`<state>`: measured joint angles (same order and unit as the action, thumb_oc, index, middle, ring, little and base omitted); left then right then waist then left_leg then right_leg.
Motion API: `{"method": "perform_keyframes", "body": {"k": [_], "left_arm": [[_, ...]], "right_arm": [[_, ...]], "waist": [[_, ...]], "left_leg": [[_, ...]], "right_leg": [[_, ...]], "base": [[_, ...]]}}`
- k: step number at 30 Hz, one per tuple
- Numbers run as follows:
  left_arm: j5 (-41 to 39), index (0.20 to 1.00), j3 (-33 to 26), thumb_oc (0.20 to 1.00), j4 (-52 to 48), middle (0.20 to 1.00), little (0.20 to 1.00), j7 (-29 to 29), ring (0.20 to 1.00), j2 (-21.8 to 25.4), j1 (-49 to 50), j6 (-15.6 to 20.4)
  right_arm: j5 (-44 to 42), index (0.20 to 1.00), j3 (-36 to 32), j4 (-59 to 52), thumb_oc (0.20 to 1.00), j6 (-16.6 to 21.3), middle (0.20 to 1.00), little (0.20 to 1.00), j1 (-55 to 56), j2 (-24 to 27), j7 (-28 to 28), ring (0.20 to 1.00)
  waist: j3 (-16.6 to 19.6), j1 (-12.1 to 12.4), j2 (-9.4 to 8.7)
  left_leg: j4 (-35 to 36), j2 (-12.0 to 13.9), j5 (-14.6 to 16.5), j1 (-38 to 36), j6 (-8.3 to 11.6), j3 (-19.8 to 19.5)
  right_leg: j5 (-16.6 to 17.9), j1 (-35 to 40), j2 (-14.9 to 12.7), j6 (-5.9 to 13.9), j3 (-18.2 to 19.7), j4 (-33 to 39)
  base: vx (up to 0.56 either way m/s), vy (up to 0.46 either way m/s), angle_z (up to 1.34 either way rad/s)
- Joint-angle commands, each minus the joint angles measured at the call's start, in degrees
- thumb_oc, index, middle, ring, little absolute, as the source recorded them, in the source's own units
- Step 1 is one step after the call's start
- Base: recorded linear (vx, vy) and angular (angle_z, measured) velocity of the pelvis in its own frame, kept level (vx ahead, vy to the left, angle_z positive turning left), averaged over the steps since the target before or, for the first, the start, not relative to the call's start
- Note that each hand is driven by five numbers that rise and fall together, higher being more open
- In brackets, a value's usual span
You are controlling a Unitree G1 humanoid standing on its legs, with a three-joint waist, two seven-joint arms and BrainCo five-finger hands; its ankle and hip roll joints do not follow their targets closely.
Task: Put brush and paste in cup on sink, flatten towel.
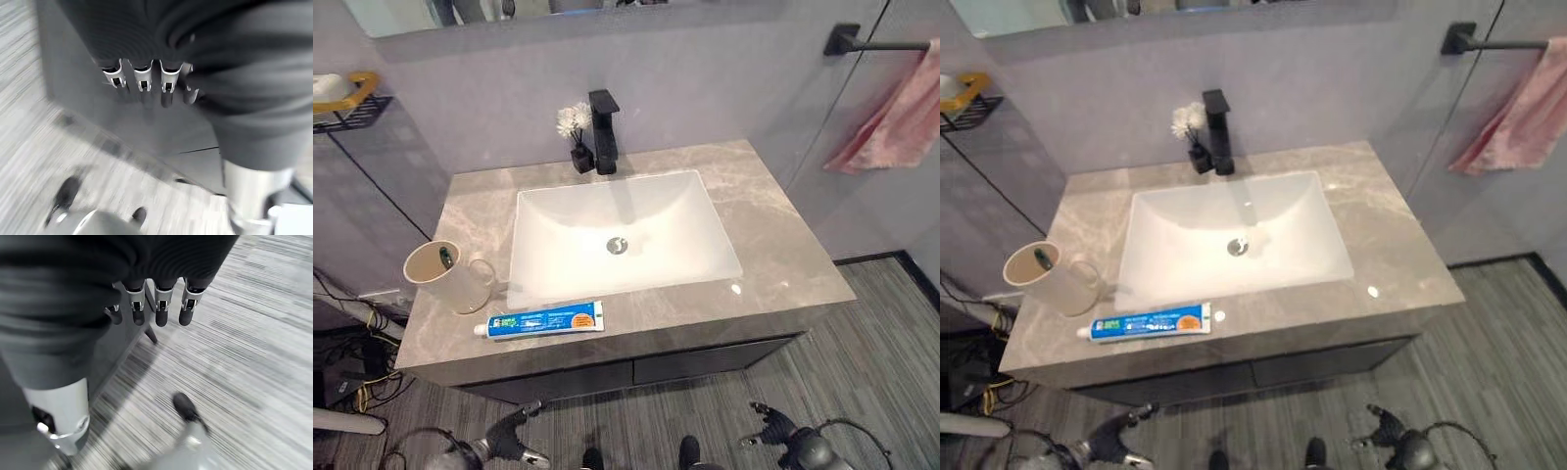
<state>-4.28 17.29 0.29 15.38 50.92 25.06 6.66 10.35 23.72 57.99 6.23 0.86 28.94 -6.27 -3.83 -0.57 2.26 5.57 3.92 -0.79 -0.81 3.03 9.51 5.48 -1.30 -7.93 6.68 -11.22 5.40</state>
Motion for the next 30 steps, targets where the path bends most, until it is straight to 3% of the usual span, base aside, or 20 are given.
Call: {"method": "perform_keyframes", "body": {"k": [1, 4, 10, 12, 13, 18, 20, 22, 23, 25, 30], "left_arm": [[-13.2, 1.000, -4.8, 1.000, -11.2, 1.000, 1.000, 6.7, 1.000, 5.1, -0.4, 0.7], [-23.3, 1.000, -6.4, 1.000, -20.9, 1.000, 1.000, 8.6, 1.000, 10.4, -0.6, -0.6], [-28.7, 1.000, -4.2, 1.000, -30.1, 1.000, 1.000, 6.9, 1.000, 12.9, -11.5, 0.8], [-29.7, 1.000, -6.7, 1.000, -33.5, 1.000, 1.000, 5.9, 1.000, 13.8, -12.5, 1.8], [-29.4, 1.000, -12.2, 1.000, -34.3, 1.000, 1.000, 2.8, 1.000, 13.8, -13.1, 4.1], [-17.9, 1.000, -23.4, 1.000, -31.2, 1.000, 1.000, -3.7, 1.000, 12.9, -11.3, 7.5], [-12.9, 1.000, -27.3, 1.000, -26.1, 1.000, 1.000, -5.2, 1.000, 12.9, -9.6, 6.7], [-12.8, 1.000, -27.6, 1.000, -26.1, 1.000, 1.000, -5.2, 1.000, 12.8, -9.3, 6.8], [-5.8, 1.000, -30.0, 1.000, -22.1, 1.000, 1.000, -5.9, 1.000, 13.9, -7.3, 7.3], [-3.7, 1.000, -30.6, 1.000, -20.5, 1.000, 1.000, -6.3, 1.000, 14.0, -6.6, 7.4], [0.0, 1.000, -27.7, 1.000, -13.8, 1.000, 1.000, -5.9, 1.000, 11.2, -7.3, 6.2]], "right_arm": [[2.8, 1.000, 2.6, 6.8, 1.000, 0.1, 1.000, 1.000, -4.1, 0.3, -1.4, 1.000], [5.9, 1.000, 3.7, 14.6, 1.000, -1.3, 1.000, 1.000, -5.3, -3.1, -0.9, 1.000], [5.8, 1.000, 4.2, 18.1, 1.000, -1.6, 1.000, 1.000, -4.2, -6.8, 0.0, 1.000], [5.2, 1.000, 4.1, 18.2, 1.000, -1.6, 1.000, 1.000, -3.3, -7.6, -0.2, 1.000], [4.4, 1.000, 3.8, 18.5, 1.000, -2.0, 1.000, 1.000, -2.1, -8.6, -0.5, 1.000], [2.2, 1.000, 1.6, 18.7, 1.000, -2.3, 1.000, 1.000, -1.2, -9.0, -0.3, 1.000], [3.0, 1.000, 1.7, 18.0, 1.000, -2.5, 1.000, 1.000, -0.7, -8.6, -0.9, 1.000], [3.0, 1.000, 1.8, 18.0, 1.000, -2.5, 1.000, 1.000, -0.7, -8.6, -0.9, 1.000], [4.2, 1.000, 1.7, 16.7, 1.000, -2.6, 1.000, 1.000, -0.7, -7.2, -1.6, 1.000], [3.5, 1.000, 1.1, 15.7, 1.000, -2.5, 1.000, 1.000, -0.4, -6.8, -1.6, 1.000], [-3.0, 1.000, -4.4, 16.1, 1.000, -2.9, 1.000, 1.000, -1.2, -6.1, -0.3, 1.000]], "waist": [[1.5, -0.2, -1.09], [2.2, 0.2, -1.08], [2.9, -0.2, -1.65], [3.2, -0.3, -1.79], [3.6, 0.1, -1.94], [3.6, 0.7, -2.39], [3.5, 1.2, -2.50], [3.5, 1.0, -2.53], [3.0, 1.4, -2.63], [2.8, 1.2, -2.75], [2.7, 0.8, -3.14]], "left_leg": [[-0.8, 1.9, -0.9, 0.8, 1.09, -0.9], [-0.6, 2.1, -0.9, 0.2, 1.29, -1.0], [-0.6, 2.4, -0.5, -0.5, 1.46, -1.1], [-0.6, 2.3, -0.4, -0.7, 1.50, -1.1], [-0.6, 2.5, -0.3, -1.0, 1.59, -1.1], [-0.6, 2.6, -0.2, -1.3, 1.82, -1.4], [-0.6, 2.9, -0.1, -1.3, 2.04, -1.3], [-0.6, 2.9, -0.1, -1.3, 2.05, -1.3], [-0.6, 3.0, 0.0, -1.2, 2.12, -1.6], [-0.6, 3.0, 0.0, -1.2, 2.15, -1.5], [-0.6, 3.4, -0.1, -0.3, 2.41, -1.4]], "right_leg": [[1.9, -0.9, -3.6, 4.32, 1.4, -0.8], [1.5, -0.3, -3.5, 4.31, 1.3, -0.9], [0.5, -0.3, -3.3, 3.94, 1.3, -2.4], [0.4, -0.2, -3.2, 3.94, 1.5, -2.5], [0.4, 0.1, -3.1, 3.86, 1.4, -2.3], [0.2, 0.9, -2.7, 3.76, 1.1, -1.7], [0.0, 1.0, -2.6, 3.71, 1.1, -1.6], [0.0, 1.1, -2.6, 3.70, 1.1, -1.6], [-0.2, 1.0, -2.5, 3.69, 1.1, -1.8], [-0.3, 1.0, -2.5, 3.70, 1.2, -1.8], [-0.1, 0.8, -2.3, 3.76, 0.9, -0.9]], "base": [[0.02, -0.016, 0.09], [0.03, -0.022, 0.12], [0.01, -0.018, 0.04], [0.02, -0.013, -0.01], [0.05, -0.030, -0.02], [0.01, -0.008, 0.00], [0.00, 0.000, 0.00], [0.00, 0.000, 0.00], [0.00, 0.000, 0.00], [0.00, 0.000, 0.00], [0.00, 0.000, 0.03]]}}
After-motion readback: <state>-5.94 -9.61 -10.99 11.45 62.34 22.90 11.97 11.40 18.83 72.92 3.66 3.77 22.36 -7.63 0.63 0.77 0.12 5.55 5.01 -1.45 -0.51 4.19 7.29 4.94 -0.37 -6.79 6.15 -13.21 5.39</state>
